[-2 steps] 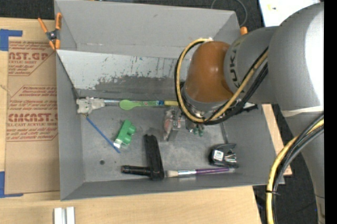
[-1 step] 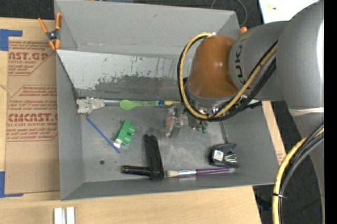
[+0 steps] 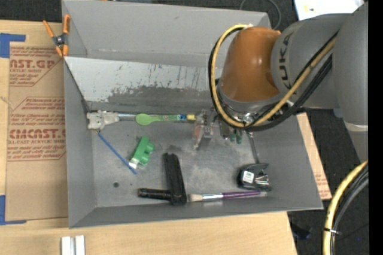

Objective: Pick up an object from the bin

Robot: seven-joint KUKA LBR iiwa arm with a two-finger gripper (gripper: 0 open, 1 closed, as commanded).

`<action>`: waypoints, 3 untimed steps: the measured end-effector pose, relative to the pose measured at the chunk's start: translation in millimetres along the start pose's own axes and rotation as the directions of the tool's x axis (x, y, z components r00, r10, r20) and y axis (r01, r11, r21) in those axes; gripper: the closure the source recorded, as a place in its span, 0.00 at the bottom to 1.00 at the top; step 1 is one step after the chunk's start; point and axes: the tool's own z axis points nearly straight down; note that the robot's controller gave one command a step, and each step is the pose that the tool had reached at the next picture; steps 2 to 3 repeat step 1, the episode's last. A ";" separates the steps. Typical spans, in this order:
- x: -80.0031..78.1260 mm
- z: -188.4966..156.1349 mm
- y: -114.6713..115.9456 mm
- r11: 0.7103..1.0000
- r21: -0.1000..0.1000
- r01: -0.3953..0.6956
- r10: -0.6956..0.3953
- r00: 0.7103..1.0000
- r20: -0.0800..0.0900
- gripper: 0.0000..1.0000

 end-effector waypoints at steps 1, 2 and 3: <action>-0.7 -18.1 0.6 1.000 -0.001 0.000 0.000 1.000 0.002 1.00; -0.7 -18.1 0.6 1.000 -0.001 0.000 0.000 1.000 0.002 1.00; -0.7 -18.1 0.6 1.000 -0.001 0.000 0.000 1.000 0.002 1.00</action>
Offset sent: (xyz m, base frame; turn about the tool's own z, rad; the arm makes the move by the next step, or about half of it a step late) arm 0.0010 0.0004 0.0491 -0.0002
